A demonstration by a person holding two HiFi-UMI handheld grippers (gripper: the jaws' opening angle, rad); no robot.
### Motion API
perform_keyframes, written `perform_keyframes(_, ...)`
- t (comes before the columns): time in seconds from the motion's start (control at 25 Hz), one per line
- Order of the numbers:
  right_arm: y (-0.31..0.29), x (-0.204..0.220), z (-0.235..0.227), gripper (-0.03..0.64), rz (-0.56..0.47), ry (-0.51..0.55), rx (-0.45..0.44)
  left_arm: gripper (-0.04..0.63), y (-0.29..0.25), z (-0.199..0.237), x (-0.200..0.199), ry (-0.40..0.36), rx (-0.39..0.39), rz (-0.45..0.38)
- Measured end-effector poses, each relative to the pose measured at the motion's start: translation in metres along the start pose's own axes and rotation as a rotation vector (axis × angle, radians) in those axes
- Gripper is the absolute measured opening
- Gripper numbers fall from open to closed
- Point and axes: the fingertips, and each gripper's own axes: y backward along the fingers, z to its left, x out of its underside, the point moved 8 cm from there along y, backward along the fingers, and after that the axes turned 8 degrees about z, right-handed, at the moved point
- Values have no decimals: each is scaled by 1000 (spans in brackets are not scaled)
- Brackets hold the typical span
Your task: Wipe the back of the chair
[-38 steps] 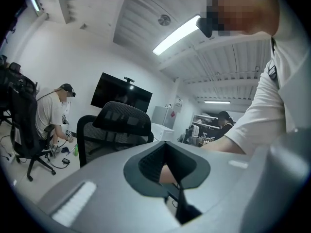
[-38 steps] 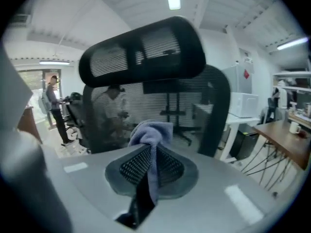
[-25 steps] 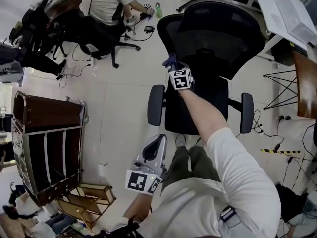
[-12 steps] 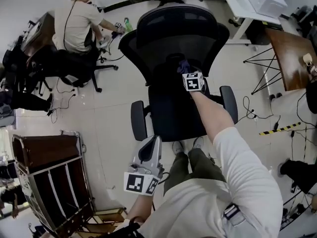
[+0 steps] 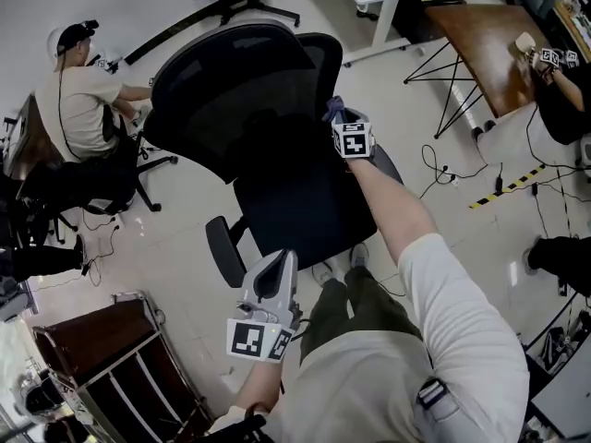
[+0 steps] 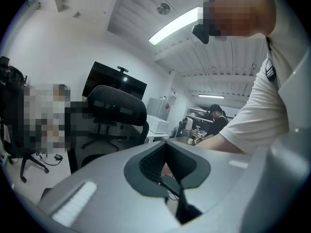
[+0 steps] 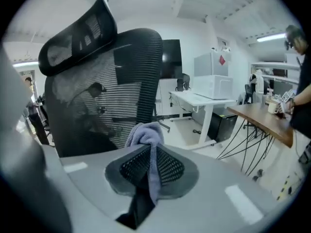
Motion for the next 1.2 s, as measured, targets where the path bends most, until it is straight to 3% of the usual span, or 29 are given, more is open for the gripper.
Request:
perform_keyframes(0.12, -8, 20, 66, 34, 9, 17, -119, 105, -6, 11, -13, -20, -26, 7)
perform_keyframes(0.28, -37, 51, 174, 35, 130, 145, -305, 104, -18, 21, -42, -60, -74, 14)
perform_keyframes(0.4, -78, 56, 255, 35, 176, 186, -396, 106, -13, 59, -36, -54, -135, 106)
perform_keyframes(0.52, -118, 55, 300, 35, 173, 220, -426, 106, -9, 87, -25, -28, -225, 45)
perform_keyframes(0.76, -170, 42, 331, 35, 190, 242, -433, 106, 13, 134, 5, 33, -345, 65)
perform_keyframes(0.92, -174, 49, 301, 35, 234, 225, -383, 106, 10, 142, 3, 49, -304, 64)
perform_keyframes(1.2, -172, 43, 106, 34, 253, 96, -105, 106, -43, 121, -6, 34, -172, 76)
